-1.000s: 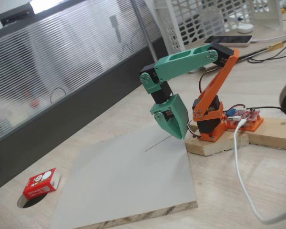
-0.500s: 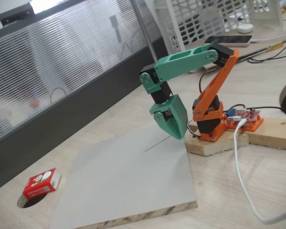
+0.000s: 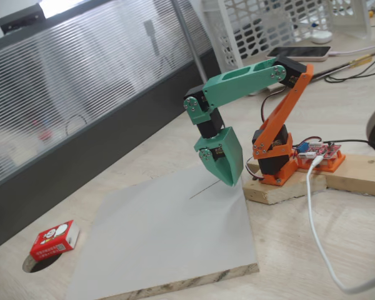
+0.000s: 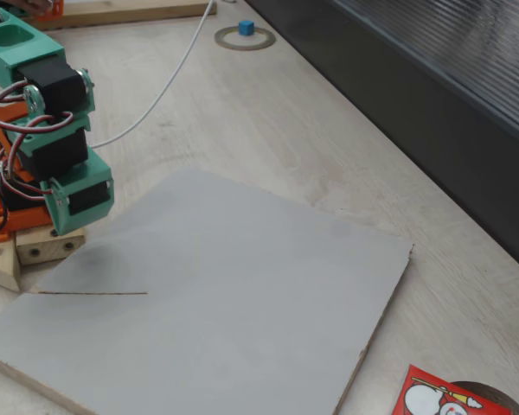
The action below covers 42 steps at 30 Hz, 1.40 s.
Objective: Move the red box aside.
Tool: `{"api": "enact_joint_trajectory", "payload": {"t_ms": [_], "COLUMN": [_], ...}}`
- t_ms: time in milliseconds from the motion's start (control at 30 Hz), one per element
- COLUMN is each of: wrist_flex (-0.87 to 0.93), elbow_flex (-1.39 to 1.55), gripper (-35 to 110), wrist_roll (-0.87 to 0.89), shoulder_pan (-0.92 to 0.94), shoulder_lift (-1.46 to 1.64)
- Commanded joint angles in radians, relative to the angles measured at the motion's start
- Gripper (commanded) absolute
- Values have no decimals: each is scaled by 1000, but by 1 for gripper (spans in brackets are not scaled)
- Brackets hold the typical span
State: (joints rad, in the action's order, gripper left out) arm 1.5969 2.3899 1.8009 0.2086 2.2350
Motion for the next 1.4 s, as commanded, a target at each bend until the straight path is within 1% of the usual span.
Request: {"api": "enact_joint_trajectory", "payload": {"t_ms": [0,1367], "wrist_flex": [6,5], "elbow_flex": [-5,3], "gripper": [4,4], "wrist_roll": [14,12], "shoulder_pan": [8,11], "shoulder_lift": [18,2]}}
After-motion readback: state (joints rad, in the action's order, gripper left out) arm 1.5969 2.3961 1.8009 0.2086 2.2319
